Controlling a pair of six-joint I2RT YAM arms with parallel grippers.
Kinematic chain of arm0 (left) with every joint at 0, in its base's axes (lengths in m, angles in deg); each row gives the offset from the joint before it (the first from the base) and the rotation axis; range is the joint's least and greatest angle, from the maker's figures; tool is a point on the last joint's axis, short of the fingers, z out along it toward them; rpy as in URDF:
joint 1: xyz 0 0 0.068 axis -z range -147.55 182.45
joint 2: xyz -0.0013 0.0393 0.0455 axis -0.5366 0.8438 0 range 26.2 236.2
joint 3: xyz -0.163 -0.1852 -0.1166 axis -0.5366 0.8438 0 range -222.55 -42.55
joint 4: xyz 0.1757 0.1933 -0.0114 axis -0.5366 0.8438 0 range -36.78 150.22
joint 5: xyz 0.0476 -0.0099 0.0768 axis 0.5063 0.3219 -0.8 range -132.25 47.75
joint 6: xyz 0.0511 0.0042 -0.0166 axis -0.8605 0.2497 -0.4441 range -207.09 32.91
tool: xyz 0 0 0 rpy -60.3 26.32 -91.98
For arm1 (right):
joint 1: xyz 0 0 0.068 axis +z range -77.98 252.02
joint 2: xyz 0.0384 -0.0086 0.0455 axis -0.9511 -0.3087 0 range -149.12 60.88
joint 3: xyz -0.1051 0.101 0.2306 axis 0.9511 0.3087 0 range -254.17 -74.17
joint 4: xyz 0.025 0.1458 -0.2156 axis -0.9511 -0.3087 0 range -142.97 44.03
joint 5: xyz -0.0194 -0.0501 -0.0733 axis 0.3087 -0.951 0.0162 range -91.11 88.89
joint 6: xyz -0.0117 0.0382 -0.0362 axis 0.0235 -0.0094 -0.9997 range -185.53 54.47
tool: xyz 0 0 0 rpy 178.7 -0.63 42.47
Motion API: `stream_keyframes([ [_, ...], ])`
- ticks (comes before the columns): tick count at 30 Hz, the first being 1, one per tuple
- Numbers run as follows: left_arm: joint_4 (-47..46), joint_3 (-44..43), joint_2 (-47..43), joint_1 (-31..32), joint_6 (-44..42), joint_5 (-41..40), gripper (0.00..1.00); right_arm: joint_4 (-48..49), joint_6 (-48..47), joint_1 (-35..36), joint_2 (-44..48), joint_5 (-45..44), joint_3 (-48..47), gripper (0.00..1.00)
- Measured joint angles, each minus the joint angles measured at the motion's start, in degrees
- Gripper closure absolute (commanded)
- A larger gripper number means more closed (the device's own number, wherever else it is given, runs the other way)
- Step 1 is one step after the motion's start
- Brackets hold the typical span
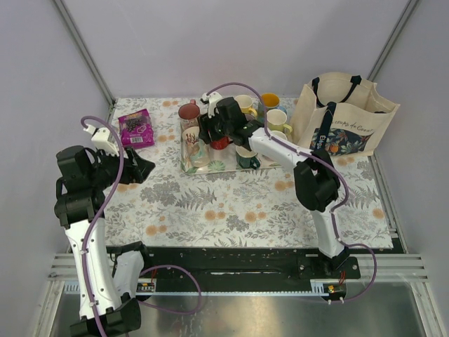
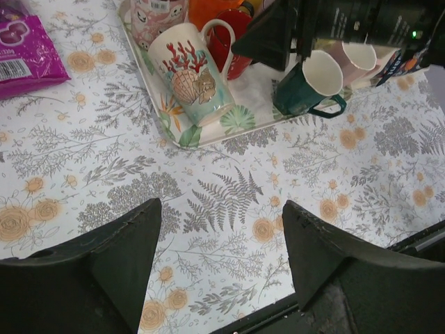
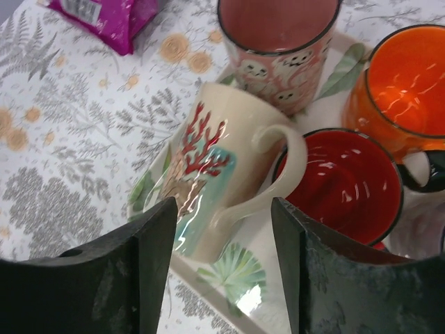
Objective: Turn the mug right side up
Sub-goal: Place the cup on the tray.
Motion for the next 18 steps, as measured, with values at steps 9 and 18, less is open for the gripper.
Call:
stream_keyframes([
  [9, 2.47, 0.74, -1.09, 0.00, -2.19, -0.33, 0.26, -1.62, 0.42, -1.99, -8.33, -2.51, -8.50, 0.34],
  [18, 2.64, 2.03, -1.62, 0.00, -2.78, -0.50, 0.26, -6.34, 3.41, -3.21, -12.87, -0.26, -14.82, 0.57],
])
